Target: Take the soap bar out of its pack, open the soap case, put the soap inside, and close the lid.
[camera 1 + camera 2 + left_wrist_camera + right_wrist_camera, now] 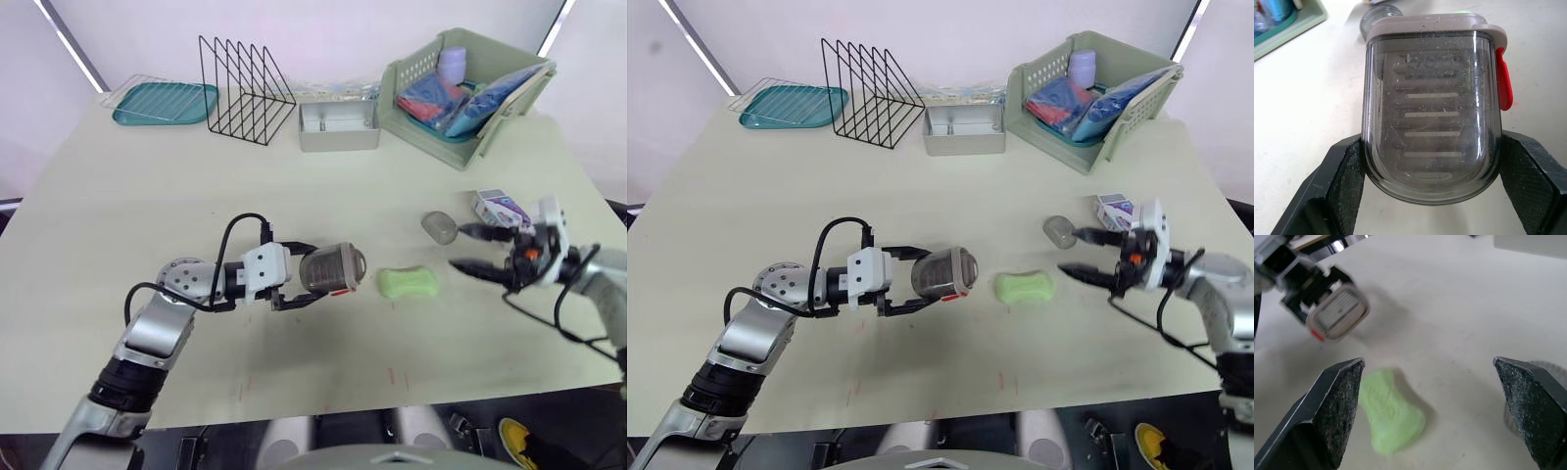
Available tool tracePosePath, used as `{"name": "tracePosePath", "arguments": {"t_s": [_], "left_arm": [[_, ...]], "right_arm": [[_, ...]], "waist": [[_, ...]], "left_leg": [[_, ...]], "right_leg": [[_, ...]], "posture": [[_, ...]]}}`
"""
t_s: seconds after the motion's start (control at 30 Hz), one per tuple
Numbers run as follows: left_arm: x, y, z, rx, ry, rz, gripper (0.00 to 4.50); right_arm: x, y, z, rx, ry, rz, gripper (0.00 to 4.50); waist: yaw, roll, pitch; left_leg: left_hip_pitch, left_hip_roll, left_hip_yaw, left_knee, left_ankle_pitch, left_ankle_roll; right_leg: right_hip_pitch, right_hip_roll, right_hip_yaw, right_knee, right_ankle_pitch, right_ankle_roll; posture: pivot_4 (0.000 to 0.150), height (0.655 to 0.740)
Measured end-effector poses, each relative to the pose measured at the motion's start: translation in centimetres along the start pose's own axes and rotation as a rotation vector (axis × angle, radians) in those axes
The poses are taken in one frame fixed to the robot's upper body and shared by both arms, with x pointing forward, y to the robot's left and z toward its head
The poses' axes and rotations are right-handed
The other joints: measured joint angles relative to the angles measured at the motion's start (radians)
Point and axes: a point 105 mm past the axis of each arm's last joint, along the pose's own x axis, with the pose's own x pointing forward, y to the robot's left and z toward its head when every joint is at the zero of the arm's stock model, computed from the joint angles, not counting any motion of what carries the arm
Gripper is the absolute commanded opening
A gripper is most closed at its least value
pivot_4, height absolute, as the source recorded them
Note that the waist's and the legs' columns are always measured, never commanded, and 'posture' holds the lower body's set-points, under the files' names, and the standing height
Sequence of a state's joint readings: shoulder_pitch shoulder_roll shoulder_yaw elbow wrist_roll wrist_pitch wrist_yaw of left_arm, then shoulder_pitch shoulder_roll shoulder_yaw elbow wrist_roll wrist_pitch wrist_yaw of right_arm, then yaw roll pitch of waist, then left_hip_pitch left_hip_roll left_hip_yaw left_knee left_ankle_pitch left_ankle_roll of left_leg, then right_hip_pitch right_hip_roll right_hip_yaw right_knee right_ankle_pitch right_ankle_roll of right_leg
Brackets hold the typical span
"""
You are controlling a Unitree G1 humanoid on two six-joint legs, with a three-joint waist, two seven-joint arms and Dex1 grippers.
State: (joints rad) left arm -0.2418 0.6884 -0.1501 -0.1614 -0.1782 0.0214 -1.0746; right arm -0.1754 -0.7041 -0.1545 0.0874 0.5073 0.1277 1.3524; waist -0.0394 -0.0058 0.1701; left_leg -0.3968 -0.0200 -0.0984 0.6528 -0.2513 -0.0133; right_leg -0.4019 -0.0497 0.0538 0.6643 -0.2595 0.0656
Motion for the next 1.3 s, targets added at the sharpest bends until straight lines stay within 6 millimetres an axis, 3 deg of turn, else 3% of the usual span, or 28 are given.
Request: {"name": "tracePosePath", "arguments": {"t_s": [0.07, 0.4, 0.77, 0.97, 1.17, 1.3], "left_arm": [[0.1, 0.1, 0.1, 0.004, 0.000, -0.007, 3.45], [0.1, 0.1, -1.3, -0.026, 0.134, -0.081, 3.45], [0.4, 0.2, -1.5, 0.003, 0.230, -0.120, 3.45], [0.8, 0.4, -1.2, 0.021, 0.251, -0.134, 3.45], [1.4, 0.1, -0.6, 0.029, 0.286, -0.182, 3.45], [1.9, 0.6, -0.2, 0.044, 0.313, -0.188, 3.45]], "right_arm": [[-0.2, 0.6, -1.0, -0.063, -0.014, 0.005, 4.43], [-0.1, 3.3, -1.7, -0.241, -0.080, 0.139, 4.43], [-0.1, 4.9, -1.2, -0.194, -0.172, 0.214, 4.43], [-0.2, 5.0, -1.3, -0.193, -0.160, 0.225, 4.43], [-1.2, 4.5, -3.1, -0.177, -0.089, 0.194, 4.43], [-0.7, 4.4, -3.2, -0.202, -0.085, 0.207, 4.43]], "waist": [[-0.003, 0.000, 0.000], [0.000, 0.000, 0.000], [0.001, 0.000, 0.000], [0.003, 0.000, 0.000], [0.003, 0.000, 0.000], [0.002, 0.000, 0.000]], "left_leg": [[0.001, 0.000, 0.000, 0.000, 0.000, 0.000], [0.002, 0.000, -0.001, 0.000, 0.000, 0.000], [0.002, 0.000, -0.001, 0.000, 0.000, 0.000], [0.002, -0.001, -0.001, 0.000, 0.000, 0.000], [0.002, -0.001, -0.001, 0.001, 0.000, 0.000], [0.002, -0.001, -0.001, 0.001, 0.000, 0.000]], "right_leg": [[0.000, 0.000, 0.001, 0.000, 0.000, 0.000], [0.002, 0.000, 0.000, 0.000, 0.000, 0.000], [0.002, 0.000, 0.000, 0.000, 0.000, 0.000], [0.002, 0.000, 0.000, 0.000, 0.000, 0.000], [0.002, 0.000, 0.000, 0.001, 0.000, 0.000], [0.002, 0.000, 0.000, 0.001, 0.000, 0.000]], "posture": [[0.150, 0.7400], [0.150, 0.7400], [0.150, 0.7400], [0.150, 0.7400], [0.150, 0.7400], [0.150, 0.7400]]}}
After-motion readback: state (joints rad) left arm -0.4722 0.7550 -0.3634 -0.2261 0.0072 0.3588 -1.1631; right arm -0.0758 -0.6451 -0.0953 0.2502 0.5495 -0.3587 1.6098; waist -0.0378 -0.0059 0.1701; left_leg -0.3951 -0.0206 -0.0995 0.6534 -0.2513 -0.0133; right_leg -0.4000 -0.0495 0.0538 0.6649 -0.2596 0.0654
